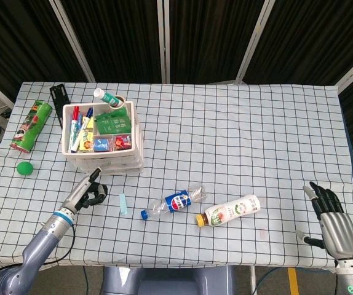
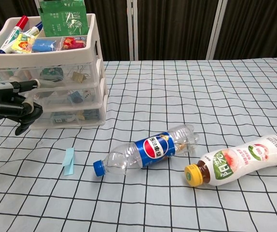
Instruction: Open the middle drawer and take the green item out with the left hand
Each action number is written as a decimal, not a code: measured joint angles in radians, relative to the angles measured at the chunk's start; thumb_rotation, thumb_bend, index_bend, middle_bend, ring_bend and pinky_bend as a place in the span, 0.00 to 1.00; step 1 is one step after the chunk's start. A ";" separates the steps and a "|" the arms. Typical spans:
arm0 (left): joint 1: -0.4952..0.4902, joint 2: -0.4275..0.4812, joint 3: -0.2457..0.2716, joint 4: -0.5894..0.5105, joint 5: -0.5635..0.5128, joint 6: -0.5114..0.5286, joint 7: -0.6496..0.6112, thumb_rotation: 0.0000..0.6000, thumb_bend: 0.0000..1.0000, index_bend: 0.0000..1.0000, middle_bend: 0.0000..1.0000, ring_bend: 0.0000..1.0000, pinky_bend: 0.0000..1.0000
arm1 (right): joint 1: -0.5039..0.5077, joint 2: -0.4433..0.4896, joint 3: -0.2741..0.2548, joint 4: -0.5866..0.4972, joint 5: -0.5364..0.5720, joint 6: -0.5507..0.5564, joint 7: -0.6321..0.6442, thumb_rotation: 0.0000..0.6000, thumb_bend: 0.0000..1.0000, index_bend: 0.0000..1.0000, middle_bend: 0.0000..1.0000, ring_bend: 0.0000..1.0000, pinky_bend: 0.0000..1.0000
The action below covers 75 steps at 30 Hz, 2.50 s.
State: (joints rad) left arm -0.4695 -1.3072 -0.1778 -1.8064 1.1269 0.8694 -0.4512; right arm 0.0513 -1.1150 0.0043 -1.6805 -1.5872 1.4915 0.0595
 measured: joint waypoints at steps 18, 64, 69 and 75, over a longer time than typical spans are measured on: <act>-0.028 -0.026 -0.026 0.026 -0.038 -0.031 -0.013 1.00 1.00 0.04 0.76 0.69 0.69 | 0.001 -0.003 0.001 0.001 0.006 -0.005 -0.005 1.00 0.04 0.00 0.00 0.00 0.00; -0.007 0.011 0.013 -0.007 0.102 -0.027 -0.094 1.00 1.00 0.18 0.76 0.69 0.69 | 0.002 -0.005 0.001 -0.001 0.007 -0.008 -0.008 1.00 0.04 0.00 0.00 0.00 0.00; 0.011 0.016 0.032 -0.012 0.157 0.021 -0.074 1.00 1.00 0.17 0.76 0.69 0.69 | 0.003 -0.005 0.001 -0.001 0.008 -0.010 -0.009 1.00 0.04 0.00 0.00 0.00 0.00; 0.037 0.017 0.059 -0.010 0.224 0.126 0.096 1.00 1.00 0.14 0.76 0.69 0.69 | 0.003 -0.006 0.000 -0.003 0.007 -0.009 -0.012 1.00 0.04 0.00 0.00 0.00 0.00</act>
State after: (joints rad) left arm -0.4325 -1.2900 -0.1186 -1.8168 1.3508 0.9954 -0.3547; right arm 0.0538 -1.1209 0.0047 -1.6838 -1.5806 1.4821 0.0479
